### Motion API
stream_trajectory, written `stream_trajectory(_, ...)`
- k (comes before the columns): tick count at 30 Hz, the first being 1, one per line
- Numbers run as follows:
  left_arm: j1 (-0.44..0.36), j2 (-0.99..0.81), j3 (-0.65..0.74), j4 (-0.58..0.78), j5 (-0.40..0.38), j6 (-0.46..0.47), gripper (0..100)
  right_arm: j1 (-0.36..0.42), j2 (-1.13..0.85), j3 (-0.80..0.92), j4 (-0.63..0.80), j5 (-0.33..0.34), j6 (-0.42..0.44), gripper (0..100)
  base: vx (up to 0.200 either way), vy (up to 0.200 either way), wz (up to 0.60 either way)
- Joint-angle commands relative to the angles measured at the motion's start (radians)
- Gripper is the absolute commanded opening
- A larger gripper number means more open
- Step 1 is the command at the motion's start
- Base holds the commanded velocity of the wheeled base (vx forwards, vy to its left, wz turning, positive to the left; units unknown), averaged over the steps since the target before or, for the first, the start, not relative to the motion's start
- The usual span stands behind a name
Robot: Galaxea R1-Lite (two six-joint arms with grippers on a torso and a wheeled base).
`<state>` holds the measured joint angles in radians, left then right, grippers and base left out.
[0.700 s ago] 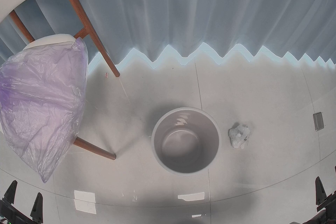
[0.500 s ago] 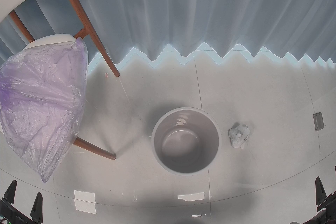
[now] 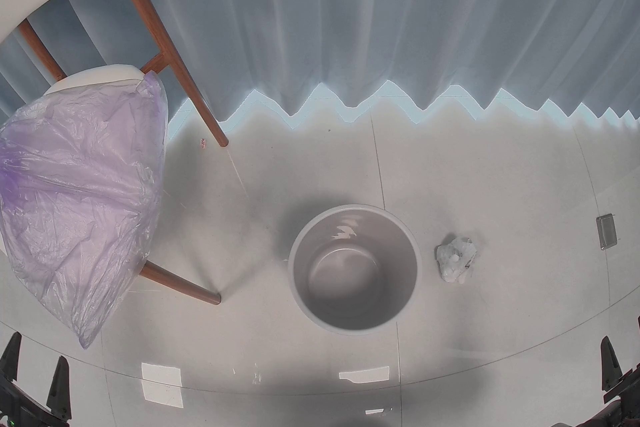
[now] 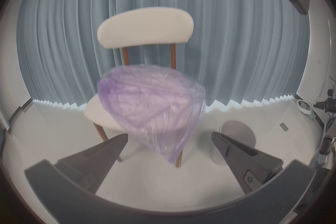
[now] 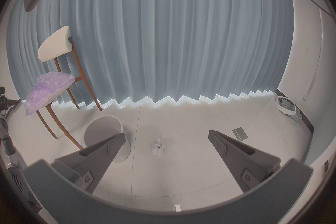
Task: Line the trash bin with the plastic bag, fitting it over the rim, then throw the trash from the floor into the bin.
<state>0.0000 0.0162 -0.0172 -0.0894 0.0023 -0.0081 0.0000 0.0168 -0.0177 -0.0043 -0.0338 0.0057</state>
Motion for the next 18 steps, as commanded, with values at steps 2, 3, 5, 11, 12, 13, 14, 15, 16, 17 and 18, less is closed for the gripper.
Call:
stream_trajectory(2,0.000,-0.016,0.017,-0.050,-0.015,0.048,100,0.000,-0.015,0.018,0.000,0.000,0.000,100,0.000,0.000,0.00)
stream_trajectory(3,0.000,-0.016,0.017,-0.063,-0.030,0.073,100,0.000,-0.015,0.018,0.000,0.000,0.000,100,0.000,0.000,0.00)
stream_trajectory(5,0.000,-0.016,0.017,-0.101,-0.067,0.108,100,0.000,-0.015,0.018,0.000,0.000,0.000,100,0.000,0.000,0.00)
stream_trajectory(11,0.000,-0.016,0.016,-0.145,-0.165,0.280,100,0.000,-0.015,0.018,0.000,0.000,0.000,100,0.000,0.000,0.00)
stream_trajectory(12,0.000,-0.016,0.016,-0.145,-0.176,0.296,100,0.000,-0.015,0.018,0.000,0.000,0.000,100,0.000,0.000,0.00)
stream_trajectory(13,0.000,-0.016,0.016,-0.144,-0.188,0.306,100,0.000,-0.015,0.018,0.000,0.000,0.000,100,0.000,0.000,0.00)
stream_trajectory(14,0.000,-0.016,0.016,-0.139,-0.199,0.316,100,0.000,-0.015,0.018,0.000,0.000,0.000,100,0.000,0.000,0.00)
stream_trajectory(15,0.000,-0.016,0.016,-0.133,-0.214,0.341,100,0.000,-0.015,0.018,0.000,0.000,0.000,100,0.000,0.000,0.00)
stream_trajectory(16,0.000,-0.016,0.016,-0.127,-0.228,0.370,100,0.000,-0.015,0.018,0.000,0.000,0.000,100,0.000,0.000,0.00)
stream_trajectory(17,0.000,-0.016,0.013,-0.115,-0.242,0.396,100,0.000,-0.015,0.018,0.000,0.000,0.000,100,0.000,0.000,0.00)
stream_trajectory(18,0.000,-0.016,0.008,-0.102,-0.245,0.408,100,0.000,-0.015,0.018,0.000,0.000,0.000,100,0.000,0.000,0.00)
